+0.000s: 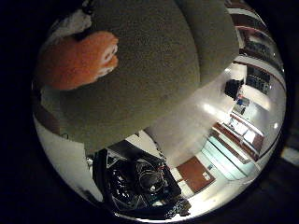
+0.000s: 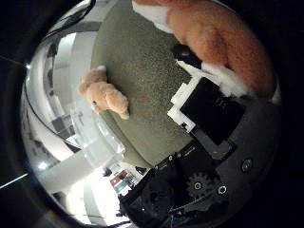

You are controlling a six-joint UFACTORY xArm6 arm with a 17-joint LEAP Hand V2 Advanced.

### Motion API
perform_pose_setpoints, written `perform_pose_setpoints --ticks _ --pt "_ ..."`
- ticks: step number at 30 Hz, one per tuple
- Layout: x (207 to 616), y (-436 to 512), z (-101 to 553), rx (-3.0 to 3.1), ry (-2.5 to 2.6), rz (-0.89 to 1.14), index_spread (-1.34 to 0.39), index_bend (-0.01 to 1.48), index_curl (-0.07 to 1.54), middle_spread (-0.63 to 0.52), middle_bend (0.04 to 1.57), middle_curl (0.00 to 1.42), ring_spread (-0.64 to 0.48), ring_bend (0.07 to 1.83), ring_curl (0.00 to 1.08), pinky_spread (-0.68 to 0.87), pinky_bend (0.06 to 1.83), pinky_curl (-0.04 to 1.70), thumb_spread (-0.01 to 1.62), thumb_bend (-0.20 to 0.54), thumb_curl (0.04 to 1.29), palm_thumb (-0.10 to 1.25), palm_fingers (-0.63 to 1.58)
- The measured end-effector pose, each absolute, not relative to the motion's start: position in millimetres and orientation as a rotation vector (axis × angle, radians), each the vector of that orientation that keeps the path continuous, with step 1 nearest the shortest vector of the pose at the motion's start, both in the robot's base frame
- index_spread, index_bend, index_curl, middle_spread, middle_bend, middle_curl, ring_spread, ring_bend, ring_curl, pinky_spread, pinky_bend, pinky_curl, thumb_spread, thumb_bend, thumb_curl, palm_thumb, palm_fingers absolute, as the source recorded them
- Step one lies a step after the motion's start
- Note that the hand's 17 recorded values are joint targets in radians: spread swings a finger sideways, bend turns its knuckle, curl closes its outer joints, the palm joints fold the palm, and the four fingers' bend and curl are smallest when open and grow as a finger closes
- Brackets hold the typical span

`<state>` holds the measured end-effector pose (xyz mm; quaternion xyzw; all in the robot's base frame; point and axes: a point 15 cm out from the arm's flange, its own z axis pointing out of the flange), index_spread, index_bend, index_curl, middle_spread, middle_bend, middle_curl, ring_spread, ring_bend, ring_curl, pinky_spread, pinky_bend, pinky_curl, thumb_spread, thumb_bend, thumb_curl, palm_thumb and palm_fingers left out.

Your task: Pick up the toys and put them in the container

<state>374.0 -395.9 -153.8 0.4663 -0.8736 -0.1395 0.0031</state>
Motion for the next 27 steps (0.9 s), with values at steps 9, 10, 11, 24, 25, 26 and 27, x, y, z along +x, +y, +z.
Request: perform_pose_setpoints --ticks 9,10,11,24,25,26,27 --pt "381.1 -422.4 -124.2 1.482 -2.769 -0.344 -0.4 0.96 0.91 -0.28 1.14 0.93 -0.24 1.4 0.68 -0.18 1.65 0.46 0.92 -0.008 0.56 1.11 1.03" --pt "381.9 -428.0 -117.2 1.478 -2.779 -0.326 -0.39 0.97 0.93 -0.28 1.15 0.95 -0.24 1.41 0.69 -0.17 1.66 0.47 0.94 -0.007 0.56 1.12 1.02" --pt "383.4 -432.9 -110.0 1.475 -2.788 -0.308 -0.38 0.97 0.94 -0.27 1.16 0.96 -0.24 1.41 0.7 -0.16 1.66 0.48 0.95 -0.007 0.57 1.12 1.01" --pt "417.5 -459.0 53.7 1.59 -2.788 -0.114 -0.34 0.99 1.02 -0.23 1.2 1.01 -0.26 1.41 0.8 -0.15 1.64 0.62 0.85 -0.016 0.68 1.14 0.98" --pt "419.2 -455.3 69.1 1.602 -2.784 -0.117 -0.34 0.99 1.03 -0.23 1.2 1.01 -0.26 1.41 0.81 -0.15 1.64 0.63 0.84 -0.017 0.69 1.14 0.98" --pt "421.9 -452.6 84.0 1.614 -2.783 -0.11 -0.34 0.99 1.03 -0.23 1.2 1.01 -0.26 1.4 0.81 -0.16 1.63 0.64 0.83 -0.017 0.69 1.14 0.98" --pt "426.4 -448.2 100.5 1.631 -2.782 -0.101 -0.34 0.99 1.03 -0.23 1.2 1.01 -0.26 1.4 0.82 -0.16 1.63 0.64 0.83 -0.017 0.7 1.13 0.98"
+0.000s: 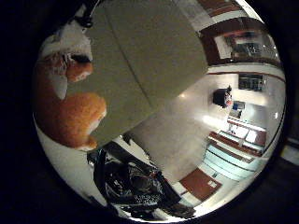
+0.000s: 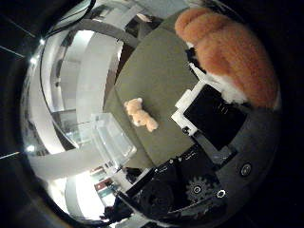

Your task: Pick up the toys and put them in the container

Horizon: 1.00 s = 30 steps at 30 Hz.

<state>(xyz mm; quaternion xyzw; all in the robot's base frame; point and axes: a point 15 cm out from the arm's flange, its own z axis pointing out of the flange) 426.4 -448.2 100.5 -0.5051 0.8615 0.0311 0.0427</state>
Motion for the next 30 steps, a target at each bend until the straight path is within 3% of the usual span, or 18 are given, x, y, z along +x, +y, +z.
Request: perform_pose_setpoints --ticks 14,30 --pt "471.7 -301.2 282.9 -1.835 2.324 0.073 -0.34 0.96 1.05 -0.23 1.19 1.03 -0.27 1.35 0.87 -0.17 1.57 0.73 0.81 -0.015 0.76 1.11 1.0" --pt "468.5 -30.8 298.5 -2.22 1.946 0.071 -0.35 0.92 1.07 -0.23 1.16 1.04 -0.28 1.31 0.91 -0.18 1.5 0.8 0.79 -0.017 0.79 1.1 1.03"
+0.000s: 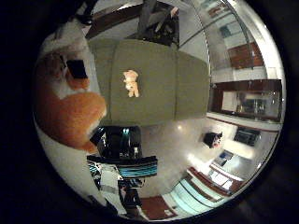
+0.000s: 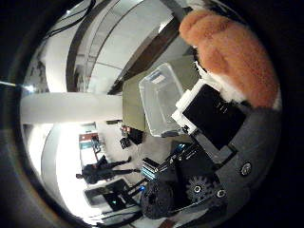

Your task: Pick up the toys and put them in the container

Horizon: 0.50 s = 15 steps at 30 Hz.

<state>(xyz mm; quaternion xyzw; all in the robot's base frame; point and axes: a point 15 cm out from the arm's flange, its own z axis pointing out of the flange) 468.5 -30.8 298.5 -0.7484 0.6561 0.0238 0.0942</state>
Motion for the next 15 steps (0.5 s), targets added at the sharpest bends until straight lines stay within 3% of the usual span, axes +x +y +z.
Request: perform_pose_setpoints --ticks 15 --pt "453.5 150.4 252.4 -2.393 1.718 0.031 -0.36 0.88 1.09 -0.24 1.13 1.05 -0.29 1.27 0.93 -0.19 1.45 0.85 0.77 -0.017 0.8 1.09 1.05"
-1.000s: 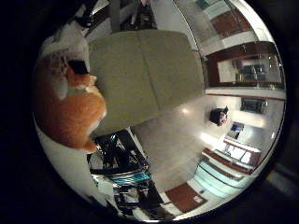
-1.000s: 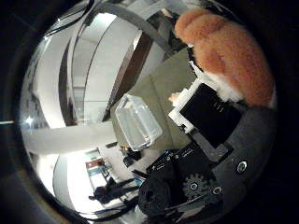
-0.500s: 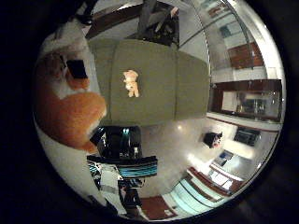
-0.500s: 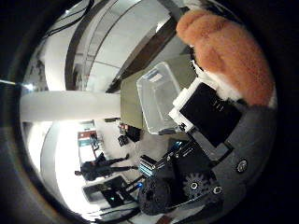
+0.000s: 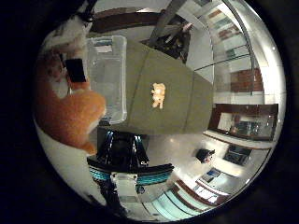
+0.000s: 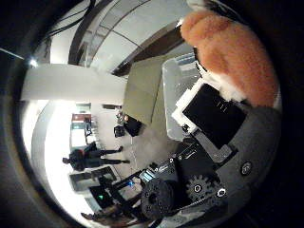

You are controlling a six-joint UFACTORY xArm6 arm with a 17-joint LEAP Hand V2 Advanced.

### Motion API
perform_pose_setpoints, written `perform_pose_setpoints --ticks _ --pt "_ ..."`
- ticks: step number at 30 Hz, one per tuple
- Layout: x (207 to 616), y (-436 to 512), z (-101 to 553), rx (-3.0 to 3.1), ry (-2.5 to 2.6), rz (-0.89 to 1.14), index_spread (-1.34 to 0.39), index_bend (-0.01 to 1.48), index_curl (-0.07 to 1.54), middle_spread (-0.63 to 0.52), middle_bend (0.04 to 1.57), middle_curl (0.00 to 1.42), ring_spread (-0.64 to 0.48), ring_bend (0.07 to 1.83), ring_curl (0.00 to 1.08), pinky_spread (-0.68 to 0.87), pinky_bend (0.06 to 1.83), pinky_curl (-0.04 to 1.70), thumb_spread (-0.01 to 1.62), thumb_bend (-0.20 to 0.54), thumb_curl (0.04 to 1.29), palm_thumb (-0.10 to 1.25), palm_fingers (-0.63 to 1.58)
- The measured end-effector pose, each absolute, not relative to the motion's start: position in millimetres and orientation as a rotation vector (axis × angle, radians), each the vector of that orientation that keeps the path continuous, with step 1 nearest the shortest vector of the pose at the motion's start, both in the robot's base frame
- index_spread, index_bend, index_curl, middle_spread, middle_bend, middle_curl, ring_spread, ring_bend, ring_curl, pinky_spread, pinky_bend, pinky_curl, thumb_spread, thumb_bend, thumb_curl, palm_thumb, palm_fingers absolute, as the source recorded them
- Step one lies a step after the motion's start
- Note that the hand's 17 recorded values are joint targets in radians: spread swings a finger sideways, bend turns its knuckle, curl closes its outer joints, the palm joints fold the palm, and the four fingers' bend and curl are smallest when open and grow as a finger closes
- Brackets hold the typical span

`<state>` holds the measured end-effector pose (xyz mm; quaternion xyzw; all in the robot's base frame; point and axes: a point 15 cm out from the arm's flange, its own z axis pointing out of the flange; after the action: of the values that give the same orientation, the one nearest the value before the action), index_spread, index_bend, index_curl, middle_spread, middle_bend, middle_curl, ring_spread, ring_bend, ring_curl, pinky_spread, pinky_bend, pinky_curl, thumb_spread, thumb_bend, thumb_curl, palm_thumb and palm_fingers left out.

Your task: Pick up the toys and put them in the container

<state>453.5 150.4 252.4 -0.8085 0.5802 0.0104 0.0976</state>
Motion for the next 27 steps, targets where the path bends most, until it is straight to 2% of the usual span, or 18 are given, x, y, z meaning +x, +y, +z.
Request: perform_pose_setpoints --ticks 7,14,18,20,25,27 --pt "423.0 204.9 211.8 -2.466 1.635 0.055 -0.36 0.88 1.1 -0.24 1.12 1.06 -0.29 1.26 0.94 -0.19 1.44 0.87 0.77 -0.016 0.81 1.09 1.05" --pt "426.0 222.4 191.7 -2.469 1.615 0.04 -0.37 0.87 1.11 -0.24 1.12 1.07 -0.29 1.26 0.95 -0.19 1.43 0.88 0.77 -0.019 0.82 1.09 1.06" --pt "441.5 226.7 193.5 -2.421 1.598 -0.015 -0.37 0.87 1.11 -0.24 1.11 1.07 -0.29 1.26 0.95 -0.2 1.42 0.88 0.85 -0.019 0.79 1.05 1.06" --pt "454.3 225.9 197.9 -2.376 1.59 -0.062 -0.37 0.81 1.1 -0.25 1.06 1.06 -0.29 1.25 0.93 -0.2 1.41 0.87 0.89 -0.034 0.75 1.0 1.01" --pt "471.4 201.0 192.1 -2.321 1.606 -0.138 -0.43 0.52 1.03 -0.28 0.94 1.0 -0.29 1.18 0.82 -0.28 1.37 0.8 0.91 -0.035 0.63 0.87 0.81" --pt "477.2 198.0 195.5 -2.311 1.589 -0.164 -0.45 0.46 1.01 -0.28 0.88 0.97 -0.31 1.15 0.79 -0.32 1.35 0.78 0.91 -0.032 0.61 0.86 0.71"
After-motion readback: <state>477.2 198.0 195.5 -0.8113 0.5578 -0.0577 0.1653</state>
